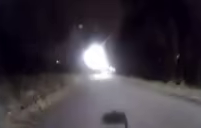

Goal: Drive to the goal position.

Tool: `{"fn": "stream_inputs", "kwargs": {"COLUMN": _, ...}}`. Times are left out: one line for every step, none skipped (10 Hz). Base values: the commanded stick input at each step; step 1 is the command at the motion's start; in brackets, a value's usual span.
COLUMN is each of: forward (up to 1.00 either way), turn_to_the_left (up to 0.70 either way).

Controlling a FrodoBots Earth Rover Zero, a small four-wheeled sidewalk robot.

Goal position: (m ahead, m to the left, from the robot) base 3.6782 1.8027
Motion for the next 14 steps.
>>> {"fn": "stream_inputs", "kwargs": {"forward": 1.0, "turn_to_the_left": 0.05}}
{"fn": "stream_inputs", "kwargs": {"forward": 1.0, "turn_to_the_left": 0.05}}
{"fn": "stream_inputs", "kwargs": {"forward": 1.0, "turn_to_the_left": 0.05}}
{"fn": "stream_inputs", "kwargs": {"forward": 1.0, "turn_to_the_left": 0.05}}
{"fn": "stream_inputs", "kwargs": {"forward": 1.0, "turn_to_the_left": 0.05}}
{"fn": "stream_inputs", "kwargs": {"forward": 1.0, "turn_to_the_left": 0.05}}
{"fn": "stream_inputs", "kwargs": {"forward": 1.0, "turn_to_the_left": 0.05}}
{"fn": "stream_inputs", "kwargs": {"forward": 1.0, "turn_to_the_left": 0.05}}
{"fn": "stream_inputs", "kwargs": {"forward": 1.0, "turn_to_the_left": 0.05}}
{"fn": "stream_inputs", "kwargs": {"forward": 1.0, "turn_to_the_left": 0.05}}
{"fn": "stream_inputs", "kwargs": {"forward": 1.0, "turn_to_the_left": 0.05}}
{"fn": "stream_inputs", "kwargs": {"forward": 1.0, "turn_to_the_left": 0.05}}
{"fn": "stream_inputs", "kwargs": {"forward": 1.0, "turn_to_the_left": 0.05}}
{"fn": "stream_inputs", "kwargs": {"forward": 1.0, "turn_to_the_left": 0.05}}
